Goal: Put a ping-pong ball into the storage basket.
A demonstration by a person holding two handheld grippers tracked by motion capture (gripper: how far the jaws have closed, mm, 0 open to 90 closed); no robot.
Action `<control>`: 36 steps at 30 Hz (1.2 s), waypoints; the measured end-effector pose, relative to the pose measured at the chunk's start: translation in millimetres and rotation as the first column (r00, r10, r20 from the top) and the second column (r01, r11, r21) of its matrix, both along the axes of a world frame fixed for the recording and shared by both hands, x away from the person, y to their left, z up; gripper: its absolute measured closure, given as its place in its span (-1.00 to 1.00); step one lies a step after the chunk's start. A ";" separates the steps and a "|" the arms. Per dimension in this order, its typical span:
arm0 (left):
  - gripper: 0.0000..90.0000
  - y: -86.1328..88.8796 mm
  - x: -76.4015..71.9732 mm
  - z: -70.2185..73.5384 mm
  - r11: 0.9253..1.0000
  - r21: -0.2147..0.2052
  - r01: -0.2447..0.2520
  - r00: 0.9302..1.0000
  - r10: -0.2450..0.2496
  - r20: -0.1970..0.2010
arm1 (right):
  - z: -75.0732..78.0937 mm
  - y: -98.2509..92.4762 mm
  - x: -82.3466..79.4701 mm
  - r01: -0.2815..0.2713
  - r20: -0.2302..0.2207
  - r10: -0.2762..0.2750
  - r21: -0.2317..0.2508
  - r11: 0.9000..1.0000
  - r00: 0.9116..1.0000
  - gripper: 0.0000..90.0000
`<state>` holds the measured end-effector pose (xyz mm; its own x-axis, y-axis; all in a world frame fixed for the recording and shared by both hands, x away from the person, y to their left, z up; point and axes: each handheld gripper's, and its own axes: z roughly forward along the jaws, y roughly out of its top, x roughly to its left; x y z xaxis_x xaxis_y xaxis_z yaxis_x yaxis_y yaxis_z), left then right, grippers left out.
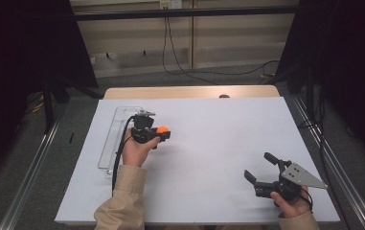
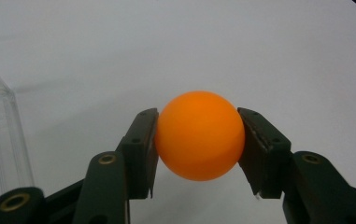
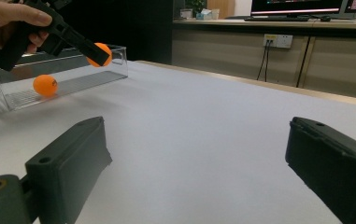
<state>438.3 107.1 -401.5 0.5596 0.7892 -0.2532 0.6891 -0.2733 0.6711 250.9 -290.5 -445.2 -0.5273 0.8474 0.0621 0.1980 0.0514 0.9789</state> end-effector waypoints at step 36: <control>0.13 10.1 -1.1 8.7 1.000 -0.013 -0.015 1.000 0.015 0.006 | 0.0 0.1 -0.1 -0.001 0.000 0.001 0.000 1.000 1.000 -0.89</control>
